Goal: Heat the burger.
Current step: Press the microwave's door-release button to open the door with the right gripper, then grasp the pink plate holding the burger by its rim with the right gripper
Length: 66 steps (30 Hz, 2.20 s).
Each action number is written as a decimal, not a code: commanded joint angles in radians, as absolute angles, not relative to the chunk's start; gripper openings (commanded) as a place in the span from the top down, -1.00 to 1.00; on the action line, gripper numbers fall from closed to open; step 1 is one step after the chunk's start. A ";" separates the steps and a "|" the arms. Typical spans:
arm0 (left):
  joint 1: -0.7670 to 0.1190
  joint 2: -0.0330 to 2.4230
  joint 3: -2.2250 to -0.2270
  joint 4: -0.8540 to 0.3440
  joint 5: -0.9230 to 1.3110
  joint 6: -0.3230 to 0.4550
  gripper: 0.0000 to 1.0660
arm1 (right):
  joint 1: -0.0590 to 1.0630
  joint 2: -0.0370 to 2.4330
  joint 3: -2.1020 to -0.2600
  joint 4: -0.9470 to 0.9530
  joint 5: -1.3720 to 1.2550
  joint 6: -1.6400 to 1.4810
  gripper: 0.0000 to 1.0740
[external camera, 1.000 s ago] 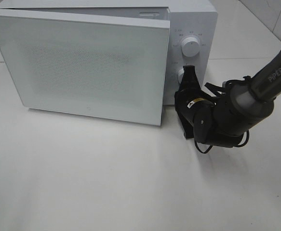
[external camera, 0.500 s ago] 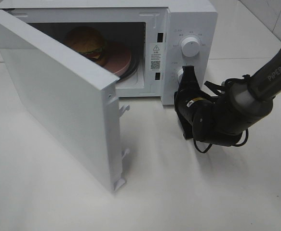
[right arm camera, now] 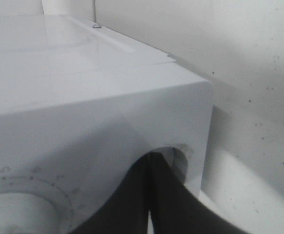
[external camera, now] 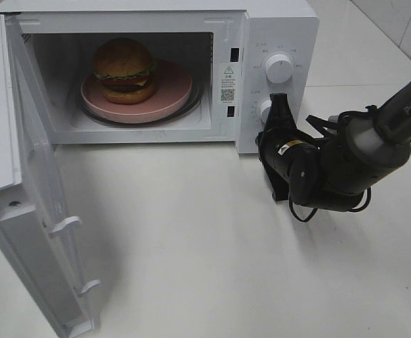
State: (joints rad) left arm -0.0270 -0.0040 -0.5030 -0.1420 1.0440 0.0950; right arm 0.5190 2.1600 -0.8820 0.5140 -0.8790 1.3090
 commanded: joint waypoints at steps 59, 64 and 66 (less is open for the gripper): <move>-0.024 -0.023 -0.500 -0.142 1.036 0.097 -0.88 | 0.490 1.605 -1.048 0.172 0.744 -0.630 0.93; -0.024 -0.023 -0.500 -0.142 1.036 0.097 -0.88 | 0.526 1.606 -1.097 0.095 0.771 -0.914 0.92; -0.024 -0.023 -0.500 -0.142 1.036 0.097 -0.88 | 0.543 1.609 -1.111 0.053 0.778 -0.955 0.92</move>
